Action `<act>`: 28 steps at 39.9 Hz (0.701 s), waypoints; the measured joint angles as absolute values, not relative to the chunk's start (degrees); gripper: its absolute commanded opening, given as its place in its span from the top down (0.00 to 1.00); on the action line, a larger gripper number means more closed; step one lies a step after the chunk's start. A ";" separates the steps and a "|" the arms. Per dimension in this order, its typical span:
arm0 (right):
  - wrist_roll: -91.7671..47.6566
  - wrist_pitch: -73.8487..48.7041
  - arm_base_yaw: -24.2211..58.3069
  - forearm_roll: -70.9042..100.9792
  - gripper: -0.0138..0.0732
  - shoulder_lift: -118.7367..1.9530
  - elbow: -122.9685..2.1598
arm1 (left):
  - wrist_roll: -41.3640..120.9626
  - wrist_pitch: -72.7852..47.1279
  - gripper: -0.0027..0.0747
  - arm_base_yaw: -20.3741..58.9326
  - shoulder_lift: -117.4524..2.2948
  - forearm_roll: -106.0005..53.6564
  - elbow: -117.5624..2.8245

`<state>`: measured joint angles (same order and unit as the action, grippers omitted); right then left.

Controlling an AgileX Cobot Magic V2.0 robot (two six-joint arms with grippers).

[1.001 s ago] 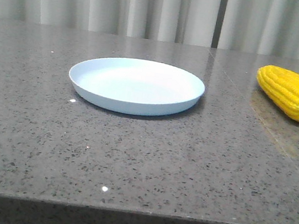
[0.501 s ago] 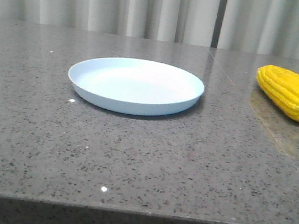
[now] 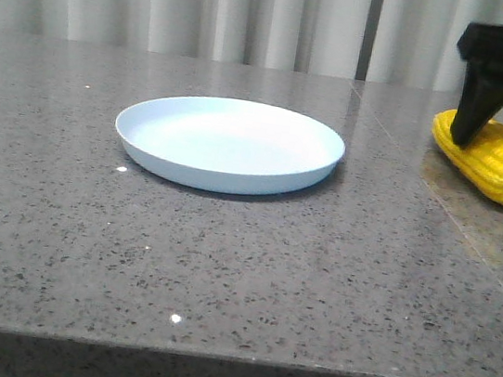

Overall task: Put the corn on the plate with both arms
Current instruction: 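Lower the right gripper and grasp the yellow corn cob, then carry the corn cob with the right gripper over the plate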

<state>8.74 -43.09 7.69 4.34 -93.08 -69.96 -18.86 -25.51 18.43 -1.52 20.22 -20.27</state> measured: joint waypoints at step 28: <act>8.87 -45.76 12.80 4.99 0.72 -88.52 -73.89 | -18.86 -25.51 0.99 18.43 -1.52 20.22 -20.27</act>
<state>8.87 -45.76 12.80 4.99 -88.52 -73.89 -18.86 -25.51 18.43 -1.52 20.22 -20.27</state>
